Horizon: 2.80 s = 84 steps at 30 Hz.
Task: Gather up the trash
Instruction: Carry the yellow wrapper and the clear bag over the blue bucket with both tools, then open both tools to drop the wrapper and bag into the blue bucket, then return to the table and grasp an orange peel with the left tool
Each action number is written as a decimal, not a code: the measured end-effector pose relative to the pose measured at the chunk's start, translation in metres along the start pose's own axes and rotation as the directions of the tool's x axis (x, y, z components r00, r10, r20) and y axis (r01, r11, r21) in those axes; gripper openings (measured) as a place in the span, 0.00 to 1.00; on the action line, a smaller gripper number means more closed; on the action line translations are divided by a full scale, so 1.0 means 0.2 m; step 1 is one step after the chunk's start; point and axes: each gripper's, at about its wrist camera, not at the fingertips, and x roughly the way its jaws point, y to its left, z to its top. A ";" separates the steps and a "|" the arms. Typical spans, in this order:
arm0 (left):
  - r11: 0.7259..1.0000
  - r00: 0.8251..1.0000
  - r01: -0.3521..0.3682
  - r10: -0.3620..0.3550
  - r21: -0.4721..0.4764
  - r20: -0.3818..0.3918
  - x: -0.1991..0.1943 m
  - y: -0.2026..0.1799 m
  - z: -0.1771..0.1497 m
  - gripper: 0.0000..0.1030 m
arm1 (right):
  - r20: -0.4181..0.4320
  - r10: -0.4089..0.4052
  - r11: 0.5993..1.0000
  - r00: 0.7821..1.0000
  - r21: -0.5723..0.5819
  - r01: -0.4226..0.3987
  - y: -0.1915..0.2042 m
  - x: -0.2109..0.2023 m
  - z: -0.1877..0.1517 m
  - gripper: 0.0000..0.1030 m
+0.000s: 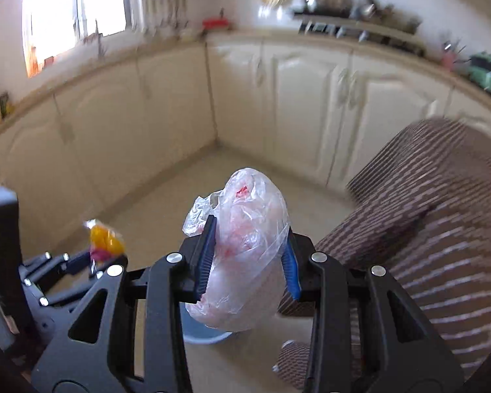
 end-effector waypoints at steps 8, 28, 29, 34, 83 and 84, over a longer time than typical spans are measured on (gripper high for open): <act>0.996 0.975 -0.036 0.018 -0.079 -0.220 0.63 0.21 -0.12 0.35 | -0.301 0.038 0.999 0.953 0.034 -0.029 0.16 0.81 -0.32 0.35; 0.977 0.950 -0.060 -0.007 -0.204 -0.311 0.91 0.41 -0.19 0.66 | -0.400 0.087 0.991 0.912 0.126 -0.039 0.22 1.20 -0.53 0.39; 0.977 0.949 -0.064 -0.003 -0.205 -0.314 0.91 0.41 -0.19 0.66 | -0.398 0.091 0.991 0.913 0.129 -0.042 0.23 1.20 -0.53 0.39; 0.980 0.949 -0.082 0.022 -0.181 -0.314 0.89 0.40 -0.19 0.66 | -0.378 0.109 0.988 0.919 0.145 -0.057 0.25 1.18 -0.49 0.44; 0.874 0.913 0.352 -0.400 0.335 0.082 -0.94 -1.24 -0.11 0.75 | 0.292 -0.443 0.867 0.847 0.380 0.323 -0.94 -1.43 -0.45 0.65; 0.870 0.913 0.353 -0.400 0.346 0.075 -0.91 -1.27 -0.11 0.75 | 0.284 -0.446 0.861 0.849 0.397 0.320 -0.98 -1.44 -0.48 0.65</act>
